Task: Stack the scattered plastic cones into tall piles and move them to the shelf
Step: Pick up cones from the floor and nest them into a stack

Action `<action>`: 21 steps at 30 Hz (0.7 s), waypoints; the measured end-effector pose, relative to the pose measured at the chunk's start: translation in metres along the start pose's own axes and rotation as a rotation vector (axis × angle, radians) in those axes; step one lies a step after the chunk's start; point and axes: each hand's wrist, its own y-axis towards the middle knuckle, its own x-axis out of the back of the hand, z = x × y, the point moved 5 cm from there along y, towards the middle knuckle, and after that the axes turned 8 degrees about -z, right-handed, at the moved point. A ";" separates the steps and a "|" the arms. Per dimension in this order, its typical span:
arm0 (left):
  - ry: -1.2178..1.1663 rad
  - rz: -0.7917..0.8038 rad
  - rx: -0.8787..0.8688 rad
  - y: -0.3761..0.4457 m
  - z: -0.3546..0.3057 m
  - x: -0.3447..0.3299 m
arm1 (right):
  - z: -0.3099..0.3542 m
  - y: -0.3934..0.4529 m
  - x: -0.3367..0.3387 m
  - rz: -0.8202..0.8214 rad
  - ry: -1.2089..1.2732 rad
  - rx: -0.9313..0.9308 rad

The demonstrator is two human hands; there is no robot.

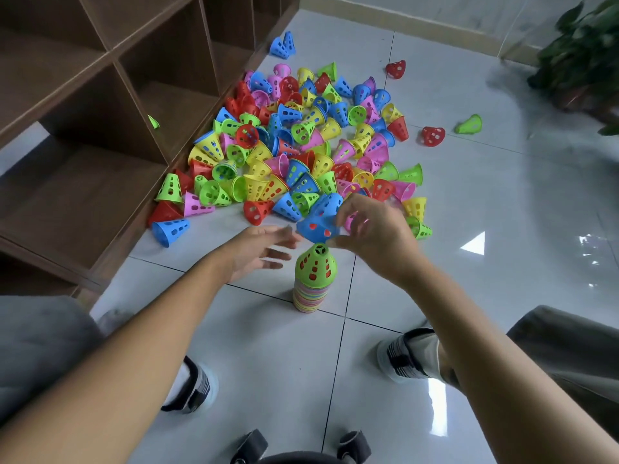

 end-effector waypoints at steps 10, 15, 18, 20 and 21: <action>-0.018 0.134 -0.138 -0.004 -0.016 -0.020 | 0.016 -0.037 -0.028 -0.011 -0.221 0.373; 0.019 0.110 -0.187 -0.004 -0.010 -0.019 | 0.011 -0.033 -0.019 -0.082 0.097 0.130; 0.072 0.134 -0.212 -0.004 -0.005 -0.020 | -0.005 -0.029 -0.013 -0.215 0.246 -0.083; 0.120 0.125 -0.210 -0.004 0.000 -0.021 | -0.025 -0.029 -0.013 -0.288 0.238 -0.209; 0.148 0.109 -0.211 -0.005 0.003 -0.021 | -0.037 -0.029 -0.016 -0.279 0.215 -0.277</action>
